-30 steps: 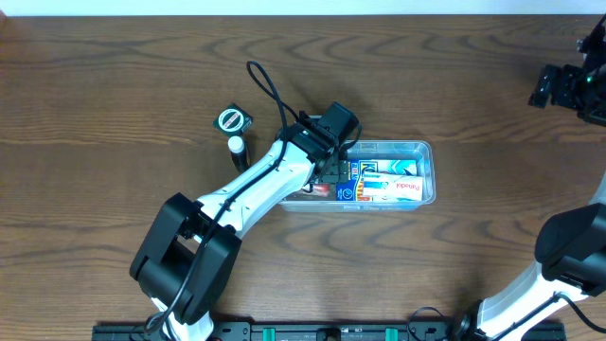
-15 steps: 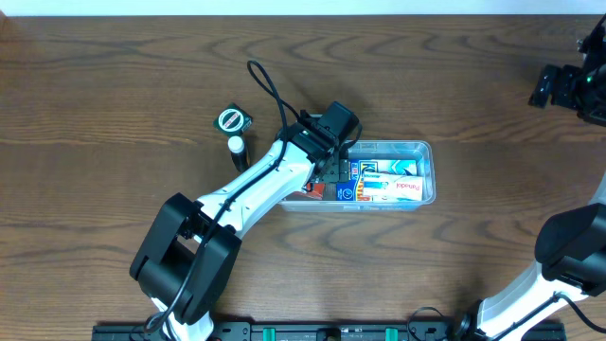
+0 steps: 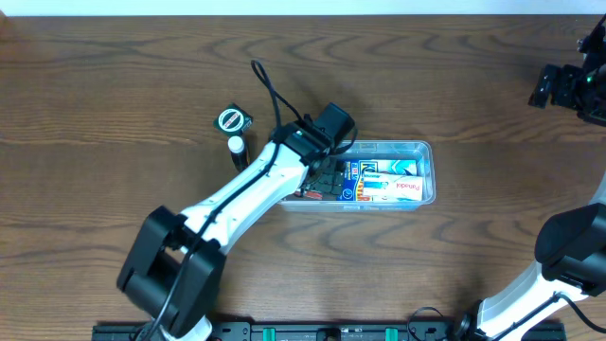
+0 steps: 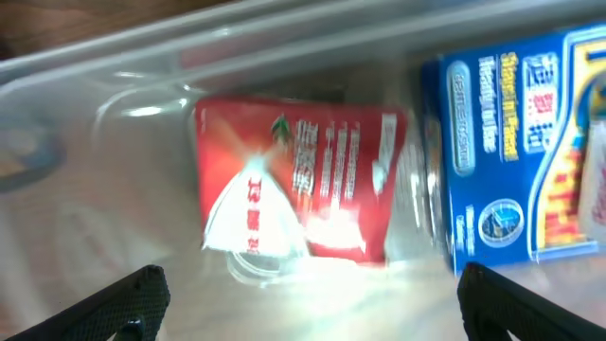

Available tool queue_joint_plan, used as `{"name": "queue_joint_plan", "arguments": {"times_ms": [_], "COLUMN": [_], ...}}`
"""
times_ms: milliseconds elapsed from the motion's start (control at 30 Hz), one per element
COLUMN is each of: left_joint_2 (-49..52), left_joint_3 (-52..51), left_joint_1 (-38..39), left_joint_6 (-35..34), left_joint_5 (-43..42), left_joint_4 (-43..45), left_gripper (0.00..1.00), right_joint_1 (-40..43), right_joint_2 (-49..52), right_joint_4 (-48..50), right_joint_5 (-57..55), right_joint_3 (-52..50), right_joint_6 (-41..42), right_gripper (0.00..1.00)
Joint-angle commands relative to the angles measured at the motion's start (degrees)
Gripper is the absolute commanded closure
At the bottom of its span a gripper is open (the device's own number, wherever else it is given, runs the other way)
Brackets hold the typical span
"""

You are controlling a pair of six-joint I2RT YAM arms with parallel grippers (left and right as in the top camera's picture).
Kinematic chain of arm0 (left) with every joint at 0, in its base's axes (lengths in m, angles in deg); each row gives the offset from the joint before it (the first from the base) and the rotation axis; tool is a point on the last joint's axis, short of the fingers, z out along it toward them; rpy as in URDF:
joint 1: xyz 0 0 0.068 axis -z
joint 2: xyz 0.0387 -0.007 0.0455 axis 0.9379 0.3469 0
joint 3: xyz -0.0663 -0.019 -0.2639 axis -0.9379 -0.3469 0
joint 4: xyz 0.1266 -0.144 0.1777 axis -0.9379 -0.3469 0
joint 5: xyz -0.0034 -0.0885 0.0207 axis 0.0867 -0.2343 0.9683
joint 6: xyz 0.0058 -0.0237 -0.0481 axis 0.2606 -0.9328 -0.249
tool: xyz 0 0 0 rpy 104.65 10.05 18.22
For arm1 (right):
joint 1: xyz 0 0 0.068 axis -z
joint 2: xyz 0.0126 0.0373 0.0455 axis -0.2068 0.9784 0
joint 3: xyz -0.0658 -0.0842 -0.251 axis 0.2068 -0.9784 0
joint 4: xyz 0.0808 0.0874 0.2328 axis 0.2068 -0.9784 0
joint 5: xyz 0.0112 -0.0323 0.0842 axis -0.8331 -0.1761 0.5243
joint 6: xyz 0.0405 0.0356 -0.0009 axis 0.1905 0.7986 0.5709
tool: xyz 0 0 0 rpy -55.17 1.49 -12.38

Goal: Pack container
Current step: 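Lower the red-white box into the container's left end and release, then move the left gripper back to the green Zam-Buk tin and grasp it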

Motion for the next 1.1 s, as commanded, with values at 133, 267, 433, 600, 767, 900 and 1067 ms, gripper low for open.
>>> {"name": "queue_joint_plan", "arguments": {"times_ms": [133, 267, 433, 600, 767, 900, 1067], "left_joint_2": [-1.27, -2.16, -3.63, -6.38, -7.76, -6.25, -1.9], "left_joint_3": [1.75, 4.81, 11.85, 18.08, 19.47, 19.45, 19.45], "left_joint_1": [-0.42, -0.39, -0.39, -3.04, -11.47, -20.96, -30.36], "left_joint_6": [5.9, 5.88, 6.08, 11.67, 23.32, 28.0, 33.86], "left_joint_5": [-1.68, -2.54, -3.08, -2.84, -2.84, -2.89, -7.26], "left_joint_4": [-1.42, -1.31, -2.21, -2.49, -0.98, -0.35, 0.98], "left_gripper": [0.02, 0.02, 0.02, 0.02, 0.02, 0.02, 0.02], "right_joint_1": [0.26, 0.26, 0.26, 0.26, 0.26, 0.26, 0.26], "right_joint_2": [-1.36, -1.38, -1.38, -1.38, -1.38, -1.38, -1.36], "right_joint_4": [-0.07, -0.07, -0.07, -0.07, -0.07, -0.07, -0.07], "right_joint_5": [-0.11, -0.11, -0.11, -0.11, -0.11, -0.09, -0.09], "right_joint_3": [0.9, 0.9, 0.9, 0.9, 0.9, 0.9, 0.9], "right_joint_6": [0.79, 0.79, 0.79, 0.79, 0.79, 0.79, 0.79], "right_gripper": [0.01, 0.01, 0.01, 0.01, 0.01, 0.01, 0.01]}}
